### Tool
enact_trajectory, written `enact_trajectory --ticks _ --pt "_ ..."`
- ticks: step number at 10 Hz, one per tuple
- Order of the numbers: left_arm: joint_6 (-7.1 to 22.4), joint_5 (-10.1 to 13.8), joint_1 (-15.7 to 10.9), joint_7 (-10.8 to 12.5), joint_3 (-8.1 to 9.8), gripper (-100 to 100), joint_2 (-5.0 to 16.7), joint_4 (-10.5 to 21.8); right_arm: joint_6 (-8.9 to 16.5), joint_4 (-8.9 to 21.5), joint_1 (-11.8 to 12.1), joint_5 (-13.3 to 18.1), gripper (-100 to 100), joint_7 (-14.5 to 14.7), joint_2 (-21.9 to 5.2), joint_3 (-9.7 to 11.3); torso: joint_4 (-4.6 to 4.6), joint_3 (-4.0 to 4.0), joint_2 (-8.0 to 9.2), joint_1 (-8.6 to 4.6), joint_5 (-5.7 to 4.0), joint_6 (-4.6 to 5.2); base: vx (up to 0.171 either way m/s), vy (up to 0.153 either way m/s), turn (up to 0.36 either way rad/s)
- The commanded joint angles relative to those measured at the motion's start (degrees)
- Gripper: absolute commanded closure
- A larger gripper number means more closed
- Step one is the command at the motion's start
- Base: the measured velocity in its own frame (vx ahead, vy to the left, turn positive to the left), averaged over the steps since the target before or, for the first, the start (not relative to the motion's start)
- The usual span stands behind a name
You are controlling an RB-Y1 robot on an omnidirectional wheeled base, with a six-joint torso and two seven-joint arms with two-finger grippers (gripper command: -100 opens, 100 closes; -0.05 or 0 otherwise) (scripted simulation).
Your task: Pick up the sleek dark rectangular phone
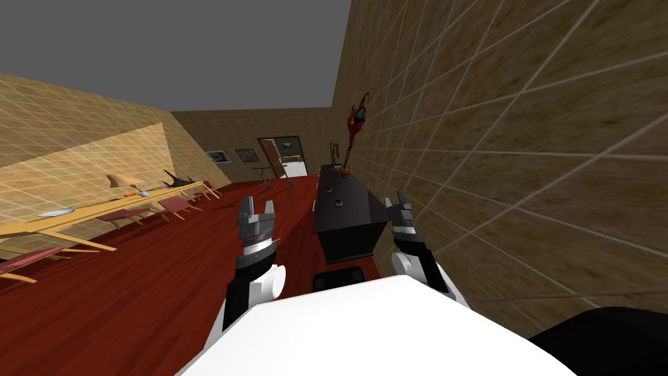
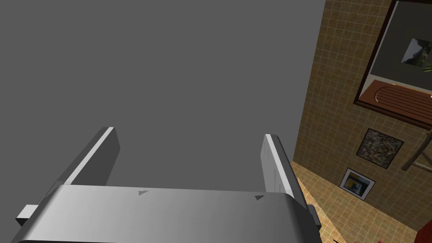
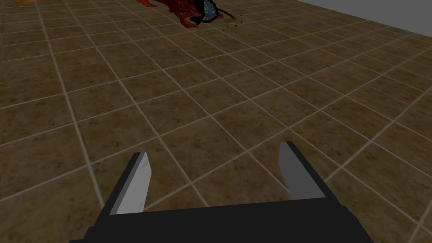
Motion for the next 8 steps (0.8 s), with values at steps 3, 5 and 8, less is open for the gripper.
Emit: enact_trajectory --ticks 3,5,8 --pt "0.0 0.0 0.0 0.0 -0.01 0 0.0 0.0 2.8 4.1 -2.6 -1.3 -100 -2.7 -6.0 -0.7 0.0 0.01 0.02 0.22 0.04 -0.01 -0.002 0.066 0.031" --pt "0.0 0.0 0.0 0.0 -0.01 0 0.0 0.0 5.0 7.2 -4.8 -2.4 -100 -4.8 -9.4 -1.3 -0.01 -0.01 -0.02 0.34 0.07 -0.01 -0.008 0.097 0.035" --pt "0.0 0.0 0.0 0.0 -0.01 0 0.0 0.0 7.9 11.4 -7.5 -3.8 -100 -7.4 -13.9 -2.0 0.01 0.04 0.06 0.33 0.08 0.0 -0.018 0.095 0.032"
